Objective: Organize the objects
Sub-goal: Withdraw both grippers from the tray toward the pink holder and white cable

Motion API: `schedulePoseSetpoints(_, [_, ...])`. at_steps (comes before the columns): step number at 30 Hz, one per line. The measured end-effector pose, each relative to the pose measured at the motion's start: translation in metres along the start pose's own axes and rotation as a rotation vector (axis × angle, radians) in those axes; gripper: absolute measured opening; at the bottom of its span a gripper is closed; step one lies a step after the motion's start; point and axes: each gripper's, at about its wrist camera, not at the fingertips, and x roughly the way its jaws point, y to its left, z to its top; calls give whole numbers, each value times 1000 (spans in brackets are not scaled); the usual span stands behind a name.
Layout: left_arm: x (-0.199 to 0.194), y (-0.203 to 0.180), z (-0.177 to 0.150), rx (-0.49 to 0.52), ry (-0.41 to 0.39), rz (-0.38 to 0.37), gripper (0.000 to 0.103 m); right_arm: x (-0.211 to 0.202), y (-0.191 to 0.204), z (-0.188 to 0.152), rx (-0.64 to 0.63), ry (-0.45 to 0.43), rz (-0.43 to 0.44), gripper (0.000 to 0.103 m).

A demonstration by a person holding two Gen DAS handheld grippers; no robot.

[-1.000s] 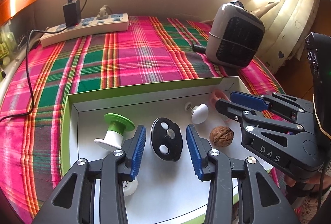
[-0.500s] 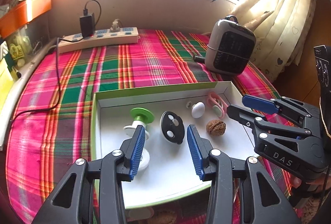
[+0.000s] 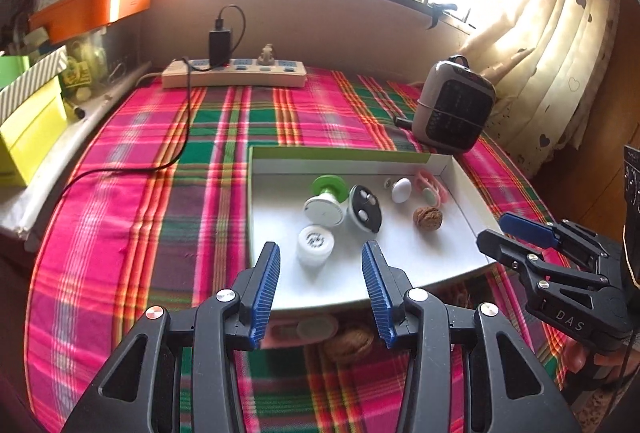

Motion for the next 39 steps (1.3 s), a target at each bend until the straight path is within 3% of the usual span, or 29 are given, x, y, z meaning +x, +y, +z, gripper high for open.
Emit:
schedulePoseSetpoints(7, [-13, 15, -18, -50, -3, 2, 41, -7, 6, -20, 4, 9, 15, 43])
schedulePoseSetpoints(16, [-1, 35, -37, -117, 50, 1, 42, -4, 15, -42, 4, 43, 37, 54])
schedulePoseSetpoints(22, [10, 37, -41, -121, 67, -37, 44, 1, 23, -51, 7, 59, 43, 64])
schedulePoseSetpoints(39, [7, 19, -46, -78, 75, -89, 45, 11, 25, -56, -9, 102, -46, 67])
